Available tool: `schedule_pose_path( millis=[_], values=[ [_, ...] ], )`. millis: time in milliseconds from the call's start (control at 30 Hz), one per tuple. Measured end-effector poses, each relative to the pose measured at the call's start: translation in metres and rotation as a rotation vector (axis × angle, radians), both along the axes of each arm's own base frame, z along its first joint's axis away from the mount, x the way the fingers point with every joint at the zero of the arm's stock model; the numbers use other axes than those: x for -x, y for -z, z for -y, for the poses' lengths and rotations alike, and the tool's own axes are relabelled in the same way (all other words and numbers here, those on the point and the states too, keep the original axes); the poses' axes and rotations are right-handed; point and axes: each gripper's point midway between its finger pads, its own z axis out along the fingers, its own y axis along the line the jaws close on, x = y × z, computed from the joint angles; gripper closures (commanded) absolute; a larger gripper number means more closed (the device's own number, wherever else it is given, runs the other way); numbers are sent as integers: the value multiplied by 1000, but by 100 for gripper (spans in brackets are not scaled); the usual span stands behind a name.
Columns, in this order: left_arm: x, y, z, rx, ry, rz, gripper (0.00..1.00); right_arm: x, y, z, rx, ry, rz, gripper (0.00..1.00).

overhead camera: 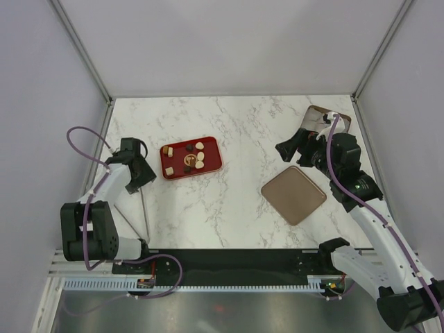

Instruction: Pack the chocolate

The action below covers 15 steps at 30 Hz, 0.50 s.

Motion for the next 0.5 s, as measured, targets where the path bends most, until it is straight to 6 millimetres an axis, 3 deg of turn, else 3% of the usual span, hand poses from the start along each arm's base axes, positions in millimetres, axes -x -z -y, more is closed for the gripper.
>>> schedule_pose_path(
  millis=[133,267,300,333,500],
  values=[
    [6,15,0,7,-22,-42,48,1,1,-1,-4,-6,-4,2],
    [15,31,0,10,-38,-91,55,1,2,-2,-6,-10,-8,2],
    [18,34,1,10,-41,-102,58,1,2,-2,-8,-12,-9,3],
    [20,37,1,11,-45,-113,69,2,2,-3,-9,-15,-9,3],
    [20,39,3,30,-65,-113,88,2,3,-10,-17,-59,-4,3]
  ],
)
